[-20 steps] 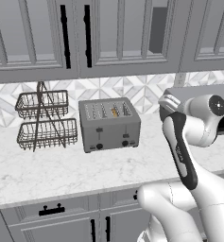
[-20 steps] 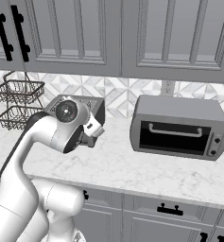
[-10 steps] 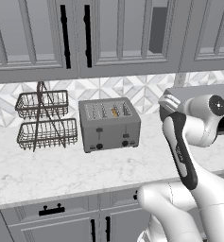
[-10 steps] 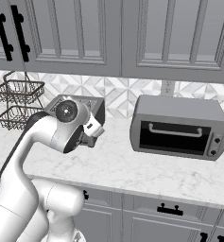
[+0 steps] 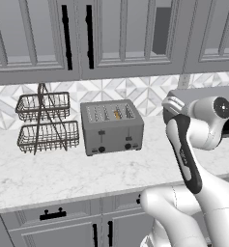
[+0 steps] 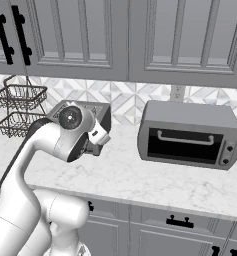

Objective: Start the toaster. Once the lever pops up, take the bread to the plate on the dining counter.

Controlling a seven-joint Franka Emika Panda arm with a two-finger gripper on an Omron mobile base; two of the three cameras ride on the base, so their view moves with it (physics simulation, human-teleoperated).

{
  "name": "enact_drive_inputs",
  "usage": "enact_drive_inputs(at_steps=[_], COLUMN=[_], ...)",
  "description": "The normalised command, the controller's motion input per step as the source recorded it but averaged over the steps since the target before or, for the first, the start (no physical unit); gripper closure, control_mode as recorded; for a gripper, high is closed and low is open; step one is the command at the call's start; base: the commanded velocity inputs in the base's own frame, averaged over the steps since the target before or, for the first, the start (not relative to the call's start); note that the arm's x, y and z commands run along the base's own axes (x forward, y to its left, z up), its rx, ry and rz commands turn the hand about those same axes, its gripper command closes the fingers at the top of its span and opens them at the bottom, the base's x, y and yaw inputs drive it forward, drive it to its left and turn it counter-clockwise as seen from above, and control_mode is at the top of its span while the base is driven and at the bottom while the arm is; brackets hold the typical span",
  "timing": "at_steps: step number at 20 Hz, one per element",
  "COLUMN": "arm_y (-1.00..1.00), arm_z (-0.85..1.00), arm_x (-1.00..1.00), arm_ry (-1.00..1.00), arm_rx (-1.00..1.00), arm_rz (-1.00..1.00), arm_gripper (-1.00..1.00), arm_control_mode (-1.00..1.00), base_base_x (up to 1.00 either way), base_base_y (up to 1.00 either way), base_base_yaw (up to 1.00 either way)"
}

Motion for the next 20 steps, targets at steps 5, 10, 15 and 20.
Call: enact_drive_inputs(at_steps=[5,10,15,20], arm_y=[0.00,0.00,0.00,0.00], arm_z=[0.00,0.00,0.00,0.00], arm_x=[0.00,0.00,0.00,0.00], arm_ry=[0.00,0.00,0.00,0.00], arm_rx=[0.00,0.00,0.00,0.00], arm_rz=[0.00,0.00,0.00,0.00], arm_gripper=[-1.00,-1.00,-1.00,-1.00], arm_control_mode=[-1.00,-1.00,-1.00,-1.00], base_base_x=[0.00,0.00,0.00,0.00], base_base_y=[0.00,0.00,0.00,0.00], base_base_yaw=[0.00,0.00,0.00,0.00])
